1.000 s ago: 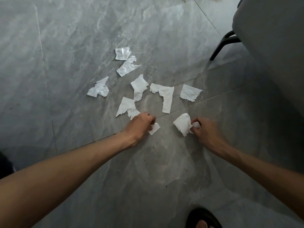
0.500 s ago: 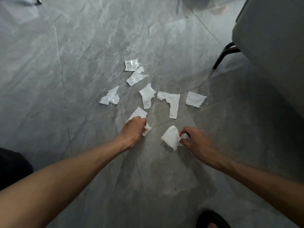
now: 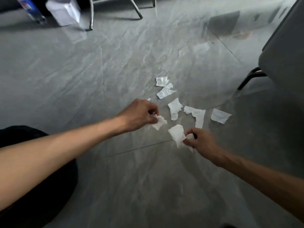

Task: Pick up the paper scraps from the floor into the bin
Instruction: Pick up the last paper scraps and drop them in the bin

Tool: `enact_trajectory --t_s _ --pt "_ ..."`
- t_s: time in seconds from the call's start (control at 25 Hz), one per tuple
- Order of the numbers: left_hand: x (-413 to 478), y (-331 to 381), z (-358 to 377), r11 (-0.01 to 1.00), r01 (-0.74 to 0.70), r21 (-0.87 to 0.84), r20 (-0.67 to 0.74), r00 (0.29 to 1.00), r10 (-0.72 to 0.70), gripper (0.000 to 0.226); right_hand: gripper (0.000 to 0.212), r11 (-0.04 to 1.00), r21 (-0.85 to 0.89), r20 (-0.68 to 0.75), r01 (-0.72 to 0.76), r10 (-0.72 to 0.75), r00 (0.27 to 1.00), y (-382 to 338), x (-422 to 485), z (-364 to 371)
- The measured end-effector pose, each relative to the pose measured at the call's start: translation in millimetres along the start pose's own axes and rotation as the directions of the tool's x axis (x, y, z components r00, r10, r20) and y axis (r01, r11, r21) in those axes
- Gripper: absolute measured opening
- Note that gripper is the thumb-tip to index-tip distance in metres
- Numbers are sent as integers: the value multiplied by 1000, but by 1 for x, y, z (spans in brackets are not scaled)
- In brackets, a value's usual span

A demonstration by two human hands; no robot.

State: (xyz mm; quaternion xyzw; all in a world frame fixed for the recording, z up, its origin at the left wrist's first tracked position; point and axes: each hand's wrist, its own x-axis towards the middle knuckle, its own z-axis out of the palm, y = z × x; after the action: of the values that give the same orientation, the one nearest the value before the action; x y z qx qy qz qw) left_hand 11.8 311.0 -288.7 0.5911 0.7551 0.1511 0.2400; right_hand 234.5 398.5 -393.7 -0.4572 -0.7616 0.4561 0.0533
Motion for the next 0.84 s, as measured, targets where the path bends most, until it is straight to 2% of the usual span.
enact_trajectory --t_s 0.24,0.44,0.52,0.64,0.72,0.8,0.84 --pt "-107 -27 -105 994 106 36 -316 945 -90 7 7 976 -43 91 216 -211 973 -120 1 26" --pt "-219 -100 -141 928 372 23 -467 825 -319 10 9 903 26 235 429 -422 876 -250 -1 73" --pt "-252 -138 -130 857 514 42 -426 785 -450 8 10 871 40 276 489 -480 833 -288 -7 98" --pt "-289 -191 -104 740 672 22 -237 723 -649 8 12 864 45 410 502 -474 779 -323 -21 139" --pt "-308 -213 -93 680 733 33 -106 679 -727 19 16 868 18 487 496 -441 754 -338 -31 171" --pt "-321 -225 -91 624 780 44 -71 626 -777 35 11 873 -15 532 488 -406 743 -350 -40 203" --pt "-324 -229 -93 606 795 28 -108 605 -789 40 10 874 -27 552 485 -391 736 -355 -42 218"
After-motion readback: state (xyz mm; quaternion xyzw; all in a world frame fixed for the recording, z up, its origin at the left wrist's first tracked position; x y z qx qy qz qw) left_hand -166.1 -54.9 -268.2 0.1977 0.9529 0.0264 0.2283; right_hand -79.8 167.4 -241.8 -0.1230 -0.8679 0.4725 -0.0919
